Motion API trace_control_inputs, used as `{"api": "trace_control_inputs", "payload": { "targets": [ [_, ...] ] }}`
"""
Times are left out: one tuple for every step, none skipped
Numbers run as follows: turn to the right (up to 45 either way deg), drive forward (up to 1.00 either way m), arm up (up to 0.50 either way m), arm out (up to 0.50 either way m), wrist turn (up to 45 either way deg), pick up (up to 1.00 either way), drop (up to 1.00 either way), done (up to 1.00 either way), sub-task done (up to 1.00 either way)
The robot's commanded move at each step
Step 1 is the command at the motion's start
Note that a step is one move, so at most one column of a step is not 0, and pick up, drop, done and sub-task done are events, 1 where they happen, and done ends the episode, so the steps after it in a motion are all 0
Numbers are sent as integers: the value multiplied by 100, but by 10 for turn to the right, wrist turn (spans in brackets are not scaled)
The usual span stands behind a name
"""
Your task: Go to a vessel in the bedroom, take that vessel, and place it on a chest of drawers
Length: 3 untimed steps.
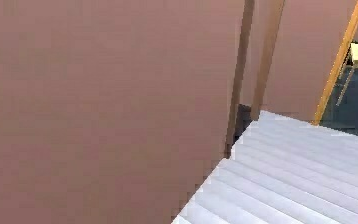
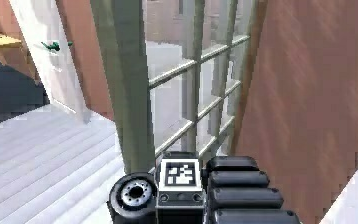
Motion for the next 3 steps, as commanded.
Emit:
{"api": "trace_control_inputs", "payload": {
  "targets": [
    [-450,0,0,0,0,0,0,0,0],
    [-450,0,0,0,0,0,0,0,0],
    [-270,0,0,0,0,0,0,0,0]
  ]
}}
